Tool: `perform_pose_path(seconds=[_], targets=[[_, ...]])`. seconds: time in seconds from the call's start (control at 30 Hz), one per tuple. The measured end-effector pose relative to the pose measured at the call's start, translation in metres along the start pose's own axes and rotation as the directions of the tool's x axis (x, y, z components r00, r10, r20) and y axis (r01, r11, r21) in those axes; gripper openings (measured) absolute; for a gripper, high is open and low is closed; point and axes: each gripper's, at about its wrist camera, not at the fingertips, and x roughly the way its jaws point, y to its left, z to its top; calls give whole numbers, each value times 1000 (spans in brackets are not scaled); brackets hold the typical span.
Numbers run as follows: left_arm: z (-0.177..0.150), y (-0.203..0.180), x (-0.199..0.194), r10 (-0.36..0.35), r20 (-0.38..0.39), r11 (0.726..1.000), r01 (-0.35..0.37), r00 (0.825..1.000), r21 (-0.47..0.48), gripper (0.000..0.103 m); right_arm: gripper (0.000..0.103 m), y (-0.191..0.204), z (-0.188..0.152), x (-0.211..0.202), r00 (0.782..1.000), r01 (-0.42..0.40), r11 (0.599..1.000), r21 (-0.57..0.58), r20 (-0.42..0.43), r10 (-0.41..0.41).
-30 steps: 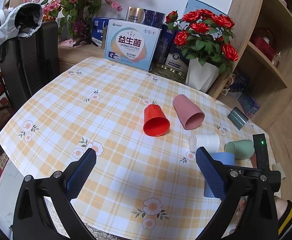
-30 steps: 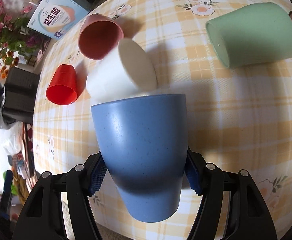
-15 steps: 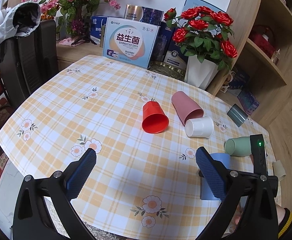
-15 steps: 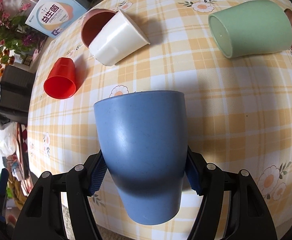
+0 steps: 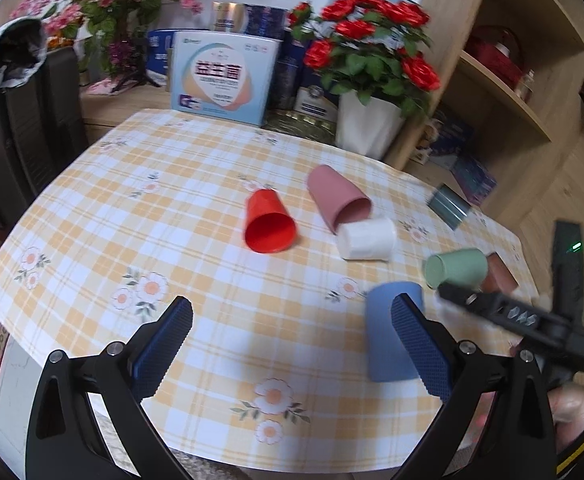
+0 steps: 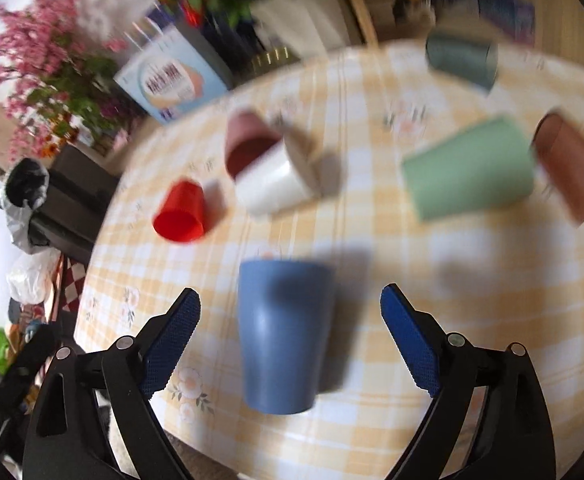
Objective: Flip cup upside down
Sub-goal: 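Close the left gripper on the blue cup while the right gripper opens and releases it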
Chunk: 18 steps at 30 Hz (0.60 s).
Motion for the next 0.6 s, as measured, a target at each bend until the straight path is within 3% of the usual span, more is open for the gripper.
perform_pose_path(seconds=[0.1,0.17,0.3,0.5,0.6], targets=[[-9,-19,9,-72,-50,996,74,996,44,90,89,-13,-7,-33,990,31,999,-29,138,-26],[-17,-33,15,-118,-65,988,123,991,91,86,89,-20,-13,-46,982,45,998,-37,186,-38],[-37,-61,37,-215,-160,959,239,963,152,78,88,-39,-35,-68,960,46,999,-7,278,-42],[-59,-79,73,-182,-279,958,234,943,167,77,89,-61,-50,-81,940,99,995,6,327,-96],[-62,-83,85,-159,-301,965,212,940,154,75,89,-70,-49,-88,931,75,997,22,356,-78]])
